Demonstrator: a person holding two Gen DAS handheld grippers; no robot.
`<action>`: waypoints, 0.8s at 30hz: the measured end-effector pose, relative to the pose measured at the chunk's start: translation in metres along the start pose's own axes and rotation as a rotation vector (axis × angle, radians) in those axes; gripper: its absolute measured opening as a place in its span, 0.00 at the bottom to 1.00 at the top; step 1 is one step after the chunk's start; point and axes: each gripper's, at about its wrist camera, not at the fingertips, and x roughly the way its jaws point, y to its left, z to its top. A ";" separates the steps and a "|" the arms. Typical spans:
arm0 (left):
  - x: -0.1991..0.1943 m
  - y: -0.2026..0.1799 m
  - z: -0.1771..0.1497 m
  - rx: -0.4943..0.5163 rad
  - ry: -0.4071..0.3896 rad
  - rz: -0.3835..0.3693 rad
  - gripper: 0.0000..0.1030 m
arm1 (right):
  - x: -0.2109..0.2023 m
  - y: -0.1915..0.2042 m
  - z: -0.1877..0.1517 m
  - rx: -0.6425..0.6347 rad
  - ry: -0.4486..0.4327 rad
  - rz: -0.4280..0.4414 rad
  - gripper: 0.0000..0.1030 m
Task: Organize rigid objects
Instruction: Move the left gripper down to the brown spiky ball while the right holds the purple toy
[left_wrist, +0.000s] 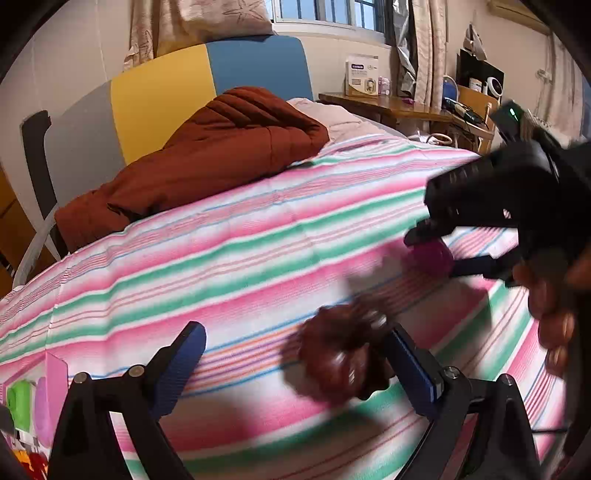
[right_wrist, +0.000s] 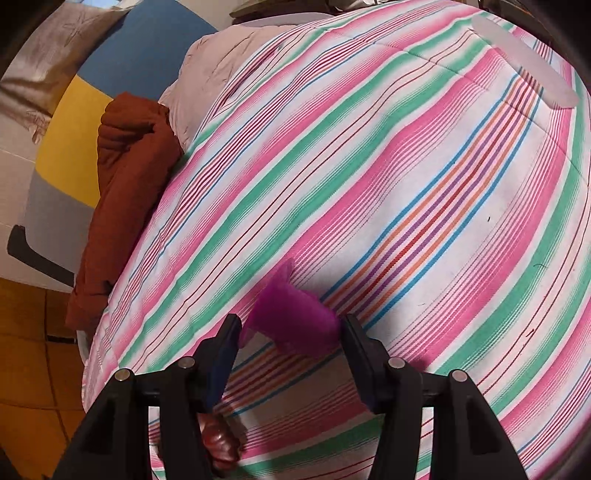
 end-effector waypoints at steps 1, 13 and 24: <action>0.001 0.001 -0.002 -0.004 0.003 -0.003 0.94 | 0.000 0.000 0.000 0.001 0.000 0.001 0.55; -0.003 -0.003 0.006 -0.017 -0.044 -0.070 0.74 | -0.002 0.003 -0.001 -0.028 0.002 -0.012 0.55; -0.015 -0.003 -0.010 0.020 -0.053 -0.113 0.21 | 0.000 0.027 -0.014 -0.175 0.026 -0.019 0.55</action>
